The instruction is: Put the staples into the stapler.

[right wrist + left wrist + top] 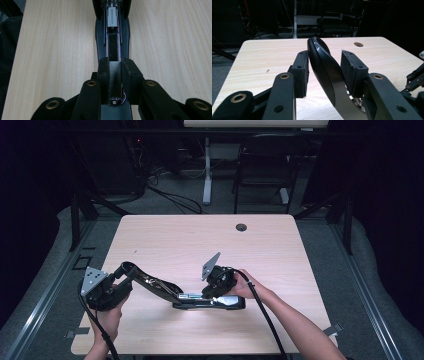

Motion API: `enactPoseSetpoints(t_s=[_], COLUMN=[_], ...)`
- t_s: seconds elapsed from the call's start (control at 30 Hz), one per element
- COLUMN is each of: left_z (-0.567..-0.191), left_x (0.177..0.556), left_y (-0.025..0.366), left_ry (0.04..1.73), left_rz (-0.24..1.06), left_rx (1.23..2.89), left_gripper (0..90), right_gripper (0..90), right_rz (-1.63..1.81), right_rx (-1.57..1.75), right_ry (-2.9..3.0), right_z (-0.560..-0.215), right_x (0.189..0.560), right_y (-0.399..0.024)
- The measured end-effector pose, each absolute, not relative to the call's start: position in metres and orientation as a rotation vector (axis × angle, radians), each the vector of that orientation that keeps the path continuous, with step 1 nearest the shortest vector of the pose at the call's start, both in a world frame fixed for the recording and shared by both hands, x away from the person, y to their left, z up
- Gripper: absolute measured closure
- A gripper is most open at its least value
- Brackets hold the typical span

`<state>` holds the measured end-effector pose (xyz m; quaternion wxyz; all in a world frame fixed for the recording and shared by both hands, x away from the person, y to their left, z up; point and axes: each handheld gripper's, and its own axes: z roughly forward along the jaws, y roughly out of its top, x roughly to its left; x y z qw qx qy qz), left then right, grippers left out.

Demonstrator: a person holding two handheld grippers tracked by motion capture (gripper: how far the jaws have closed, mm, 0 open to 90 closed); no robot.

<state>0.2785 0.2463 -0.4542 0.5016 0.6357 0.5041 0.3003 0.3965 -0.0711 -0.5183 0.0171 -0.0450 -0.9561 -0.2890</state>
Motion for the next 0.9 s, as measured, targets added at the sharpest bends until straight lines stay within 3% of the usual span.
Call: enactPoseSetpoints(t_s=[0.57, 0.83, 0.9], left_z=[-0.454, -0.454, -0.454], left_x=[0.278, 0.278, 0.278], left_y=[0.246, 0.246, 0.246], left_ry=[1.218, 1.219, 1.22], left_rz=[0.724, 0.723, 0.723], left_rx=[1.535, 1.534, 1.533], left_gripper=[59.6, 59.6, 59.6], right_gripper=[69.2, 55.3, 47.1], right_rz=[-0.877, -0.892, -0.925], right_rx=[-0.162, -0.22, -0.272], right_ry=[-2.992, -3.012, -3.015], right_z=[-0.515, -0.507, -0.502], right_x=[0.395, 0.39, 0.39], right_y=[-0.073, -0.077, -0.081])
